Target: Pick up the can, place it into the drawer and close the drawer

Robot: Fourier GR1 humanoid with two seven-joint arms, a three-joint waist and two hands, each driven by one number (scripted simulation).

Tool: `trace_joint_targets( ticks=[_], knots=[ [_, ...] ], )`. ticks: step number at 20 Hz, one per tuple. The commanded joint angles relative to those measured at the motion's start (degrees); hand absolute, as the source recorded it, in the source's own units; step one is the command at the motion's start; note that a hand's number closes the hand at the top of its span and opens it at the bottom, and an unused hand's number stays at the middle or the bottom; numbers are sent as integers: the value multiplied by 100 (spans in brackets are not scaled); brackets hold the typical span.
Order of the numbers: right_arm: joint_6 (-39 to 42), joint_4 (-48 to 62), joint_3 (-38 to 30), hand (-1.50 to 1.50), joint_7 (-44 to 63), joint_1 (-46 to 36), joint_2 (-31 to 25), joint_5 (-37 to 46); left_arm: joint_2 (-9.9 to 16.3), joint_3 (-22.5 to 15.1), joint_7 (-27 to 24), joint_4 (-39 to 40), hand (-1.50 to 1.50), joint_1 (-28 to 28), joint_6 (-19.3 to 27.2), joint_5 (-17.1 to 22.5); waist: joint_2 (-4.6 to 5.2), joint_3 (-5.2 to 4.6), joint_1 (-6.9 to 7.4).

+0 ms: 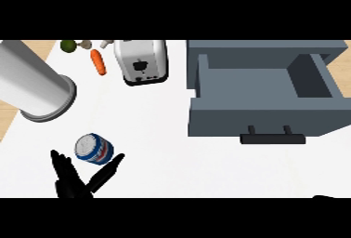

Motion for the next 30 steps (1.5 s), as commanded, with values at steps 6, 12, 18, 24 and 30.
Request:
trace_joint_targets(
  ticks=[6, 12, 18, 24, 30],
  knots=[
    [161, -21, 53, -150, -154, 67, 192, 172, -18, 298, -1383, 1467, -150, -329, -487, 1163, 2, 2, -3],
    [194, -121, -86, -150, 149, -73, 126, 50, -17, 1134, -1583, 2624, -150, -1283, -1030, 1221, 6, 1, -22],
    [48, 77, 73, -150, 366, -459, 140, 406, 295, 1356, -1529, 3047, -150, -1631, -1402, 1013, 8, 2, -9],
    [381, 81, -515, -150, 111, -218, -54, -130, 243, 1179, -1539, 3466, -150, -2040, -1854, 877, 8, 2, -33],
    [21, -590, -53, -150, 792, -404, 148, 254, 479, 1445, -1539, 3876, 150, -2581, -2493, 1015, 10, -1, -31]
  ],
)
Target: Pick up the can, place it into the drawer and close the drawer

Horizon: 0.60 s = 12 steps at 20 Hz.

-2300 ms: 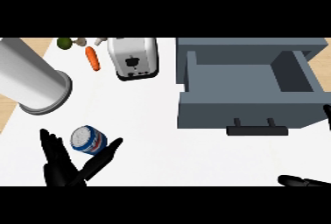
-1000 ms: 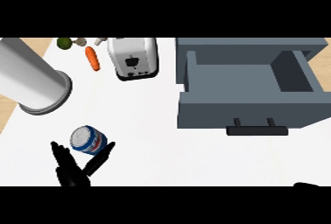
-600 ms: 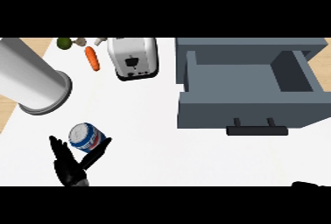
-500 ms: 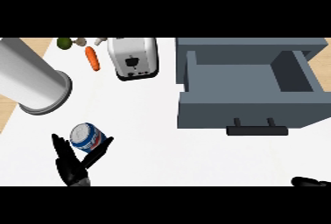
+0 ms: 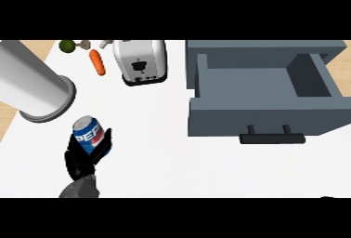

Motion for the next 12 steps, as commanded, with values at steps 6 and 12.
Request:
trace_joint_targets(
  ticks=[6, 12],
  knots=[
    [-96, 65, 147, -150, 17, -209, 63, 383, 81, 121, -375, 258, 150, -251, -580, -92, 0, -2, 18],
    [57, 252, 186, -150, -257, -180, 68, 266, 347, -1093, 527, 916, 150, -1419, -2079, -814, 37, -4, -187]
  ],
)
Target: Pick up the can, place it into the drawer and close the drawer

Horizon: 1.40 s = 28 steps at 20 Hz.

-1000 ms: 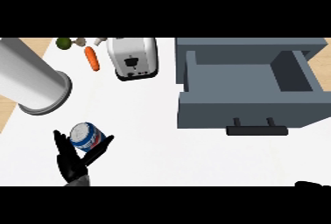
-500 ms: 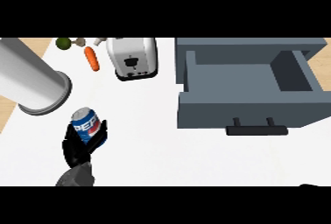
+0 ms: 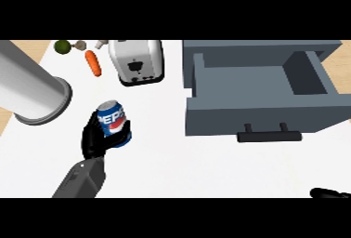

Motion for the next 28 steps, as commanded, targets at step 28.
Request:
trace_joint_targets(
  ticks=[28],
  knots=[
    [-194, -406, -146, -150, 585, -276, -173, 87, -438, -1014, 4077, -2416, 150, -2918, 291, -1006, -50, 6, 138]
  ],
)
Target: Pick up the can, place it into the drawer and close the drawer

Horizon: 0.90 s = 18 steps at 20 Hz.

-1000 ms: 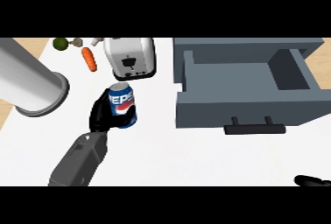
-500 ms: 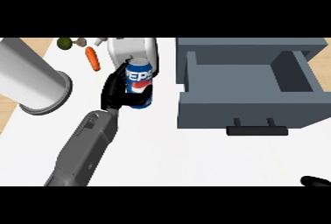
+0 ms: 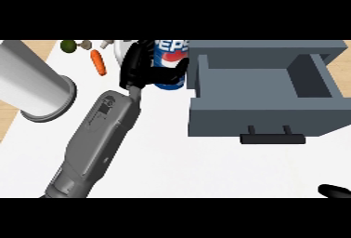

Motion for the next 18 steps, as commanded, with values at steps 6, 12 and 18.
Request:
trace_joint_targets(
  ticks=[6, 12, 18],
  knots=[
    [-20, -222, 14, -150, 80, 74, 27, 58, -210, 11, 1277, -95, 150, -1393, 585, -406, 12, -1, -56],
    [-104, 36, 192, -150, -182, -99, 169, 227, -261, -109, 1376, 918, 150, -2483, 952, -164, 39, 2, -139],
    [-159, 97, -40, -150, 242, -439, -150, 89, -264, 12, 1052, 2006, 150, -3259, 875, 95, 73, 2, -220]
  ],
)
